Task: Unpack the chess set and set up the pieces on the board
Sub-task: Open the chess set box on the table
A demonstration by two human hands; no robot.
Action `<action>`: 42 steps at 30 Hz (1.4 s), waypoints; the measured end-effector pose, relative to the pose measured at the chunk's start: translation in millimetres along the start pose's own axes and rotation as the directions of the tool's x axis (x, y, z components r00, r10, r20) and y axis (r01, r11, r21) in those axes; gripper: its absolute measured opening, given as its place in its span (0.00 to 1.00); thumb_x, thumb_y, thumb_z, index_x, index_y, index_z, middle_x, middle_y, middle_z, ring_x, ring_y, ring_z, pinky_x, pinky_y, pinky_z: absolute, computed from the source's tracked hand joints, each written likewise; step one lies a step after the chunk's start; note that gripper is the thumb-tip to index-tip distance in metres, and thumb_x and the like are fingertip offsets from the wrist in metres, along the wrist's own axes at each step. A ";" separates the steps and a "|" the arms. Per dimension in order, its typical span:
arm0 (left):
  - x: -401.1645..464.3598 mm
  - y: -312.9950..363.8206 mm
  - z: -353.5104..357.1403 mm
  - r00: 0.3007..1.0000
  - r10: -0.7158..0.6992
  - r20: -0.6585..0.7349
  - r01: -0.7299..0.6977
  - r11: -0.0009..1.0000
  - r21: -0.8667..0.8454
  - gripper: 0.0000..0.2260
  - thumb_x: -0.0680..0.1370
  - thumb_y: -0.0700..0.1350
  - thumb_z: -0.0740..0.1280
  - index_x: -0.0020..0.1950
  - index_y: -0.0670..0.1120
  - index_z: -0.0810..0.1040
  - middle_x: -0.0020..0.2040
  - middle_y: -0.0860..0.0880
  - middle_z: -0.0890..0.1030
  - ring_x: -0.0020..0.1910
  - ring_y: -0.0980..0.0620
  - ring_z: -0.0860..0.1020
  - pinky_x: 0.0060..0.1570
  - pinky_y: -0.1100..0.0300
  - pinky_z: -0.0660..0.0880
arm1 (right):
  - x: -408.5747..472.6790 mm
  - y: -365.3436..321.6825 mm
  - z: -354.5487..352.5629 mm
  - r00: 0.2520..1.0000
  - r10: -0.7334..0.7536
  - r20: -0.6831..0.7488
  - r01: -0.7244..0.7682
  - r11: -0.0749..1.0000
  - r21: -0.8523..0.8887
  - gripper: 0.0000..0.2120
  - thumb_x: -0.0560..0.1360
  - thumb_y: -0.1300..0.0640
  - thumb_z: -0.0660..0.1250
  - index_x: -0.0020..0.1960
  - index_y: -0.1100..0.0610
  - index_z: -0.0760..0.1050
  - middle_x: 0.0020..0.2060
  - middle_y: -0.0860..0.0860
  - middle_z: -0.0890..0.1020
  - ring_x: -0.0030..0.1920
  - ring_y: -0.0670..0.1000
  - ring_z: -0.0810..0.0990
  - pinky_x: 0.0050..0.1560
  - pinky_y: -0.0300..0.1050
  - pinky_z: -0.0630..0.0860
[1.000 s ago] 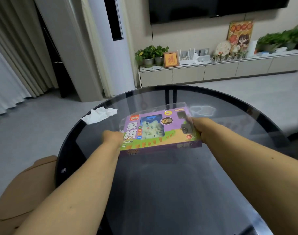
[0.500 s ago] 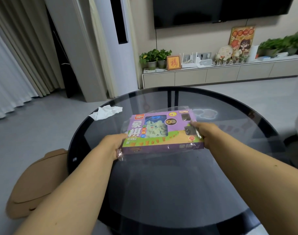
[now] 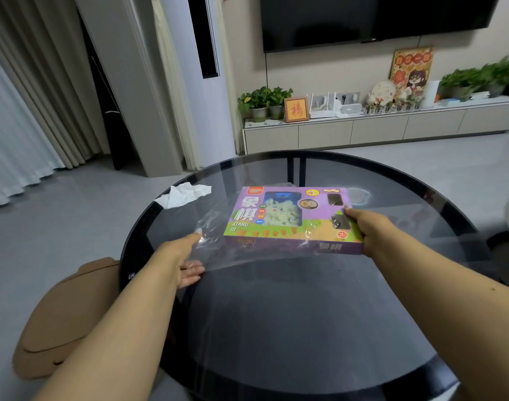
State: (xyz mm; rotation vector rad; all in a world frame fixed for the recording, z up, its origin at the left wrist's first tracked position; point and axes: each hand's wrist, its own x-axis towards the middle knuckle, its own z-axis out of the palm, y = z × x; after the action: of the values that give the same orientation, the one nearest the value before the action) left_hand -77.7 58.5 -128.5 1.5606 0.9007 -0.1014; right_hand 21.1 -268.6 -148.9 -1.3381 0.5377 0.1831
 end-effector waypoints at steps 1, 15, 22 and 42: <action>-0.9 -0.7 -0.7 0.999 -0.029 0.015 0.029 0.999 0.018 0.22 0.73 0.60 0.70 0.53 0.43 0.70 0.45 0.41 0.80 0.37 0.46 0.80 0.36 0.54 0.77 | 0.7 -1.1 -0.7 1.000 0.000 -0.004 0.000 1.000 0.012 0.07 0.74 0.57 0.70 0.44 0.60 0.74 0.33 0.56 0.82 0.29 0.55 0.81 0.29 0.50 0.80; 15.6 5.2 -17.4 0.947 0.184 -0.264 -0.273 0.895 -0.353 0.17 0.74 0.28 0.67 0.61 0.37 0.71 0.37 0.43 0.77 0.26 0.55 0.79 0.26 0.66 0.77 | -1.4 0.7 2.5 0.998 -0.018 -0.064 0.014 0.998 -0.062 0.10 0.71 0.59 0.72 0.47 0.63 0.75 0.44 0.61 0.82 0.38 0.59 0.81 0.47 0.62 0.79; 15.3 -4.5 2.1 0.999 0.031 -0.035 -0.046 0.815 -0.578 0.16 0.76 0.46 0.70 0.62 0.47 0.72 0.50 0.41 0.76 0.50 0.45 0.78 0.58 0.52 0.76 | -6.7 -0.1 2.3 0.996 -0.015 -0.091 0.007 0.996 -0.087 0.08 0.72 0.59 0.71 0.42 0.61 0.73 0.42 0.59 0.82 0.36 0.58 0.81 0.44 0.58 0.79; -25.5 120.0 -51.6 0.700 0.662 -0.268 -0.714 0.653 -0.252 0.08 0.76 0.31 0.65 0.43 0.44 0.77 0.42 0.46 0.82 0.43 0.50 0.83 0.47 0.57 0.79 | -15.4 -15.6 59.5 0.760 -0.650 0.034 0.317 0.324 -0.891 0.17 0.75 0.50 0.63 0.34 0.61 0.75 0.31 0.58 0.77 0.36 0.60 0.74 0.31 0.42 0.65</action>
State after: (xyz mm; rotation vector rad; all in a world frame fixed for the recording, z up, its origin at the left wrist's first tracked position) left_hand -46.8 100.5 -6.0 1.4930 0.3432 0.7089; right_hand 30.1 -212.7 -120.2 -2.5420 0.2527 -0.3784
